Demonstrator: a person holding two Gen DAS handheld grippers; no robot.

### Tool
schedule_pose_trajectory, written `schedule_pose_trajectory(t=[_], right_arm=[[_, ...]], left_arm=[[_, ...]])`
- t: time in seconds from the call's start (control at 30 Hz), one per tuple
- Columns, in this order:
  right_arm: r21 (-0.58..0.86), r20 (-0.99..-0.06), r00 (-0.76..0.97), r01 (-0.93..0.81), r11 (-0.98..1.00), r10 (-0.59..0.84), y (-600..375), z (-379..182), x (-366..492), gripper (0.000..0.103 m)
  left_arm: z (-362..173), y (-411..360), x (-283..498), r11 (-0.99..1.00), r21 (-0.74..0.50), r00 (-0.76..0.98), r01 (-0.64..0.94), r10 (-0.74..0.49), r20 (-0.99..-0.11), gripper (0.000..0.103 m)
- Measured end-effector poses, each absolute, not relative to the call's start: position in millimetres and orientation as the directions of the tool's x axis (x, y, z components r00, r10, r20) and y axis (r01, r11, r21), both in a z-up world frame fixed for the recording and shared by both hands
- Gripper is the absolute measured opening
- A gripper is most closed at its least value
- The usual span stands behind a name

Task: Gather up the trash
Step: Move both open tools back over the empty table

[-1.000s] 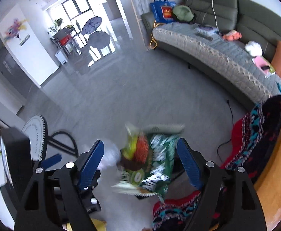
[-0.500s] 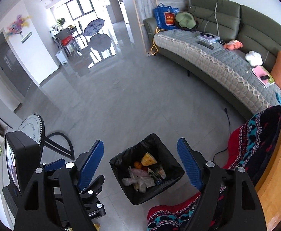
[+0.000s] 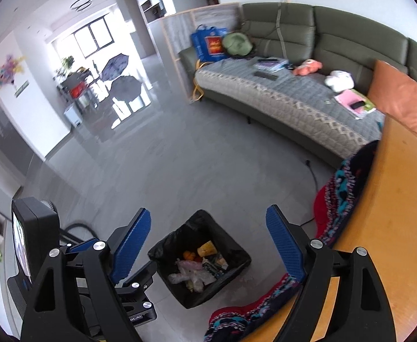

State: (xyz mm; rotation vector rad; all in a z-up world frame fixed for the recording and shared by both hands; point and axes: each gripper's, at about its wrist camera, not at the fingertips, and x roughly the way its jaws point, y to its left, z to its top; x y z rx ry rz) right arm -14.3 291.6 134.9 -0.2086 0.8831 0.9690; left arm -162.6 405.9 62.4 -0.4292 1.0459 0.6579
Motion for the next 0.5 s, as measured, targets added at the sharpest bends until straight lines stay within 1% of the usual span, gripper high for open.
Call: schedule_pose_trajectory(t=[0.33, 0.5], right_arm=[[0.219, -0.709, 0.371, -0.692, 0.688, 0.599, 190.4, 146.9, 24.4, 0.084], [0.216, -0.700, 0.431, -0.632, 0.744, 0.570, 134.2, 147.6, 39.5, 0.084]], left_arm=[[87.0, 326.7, -104.4, 0.838, -0.010, 0.413, -0.546, 0.258, -0.873, 0.097], [94.0, 279.3, -75.5, 0.888, -0.027, 0.452, -0.460, 0.208, -0.868, 0.097]])
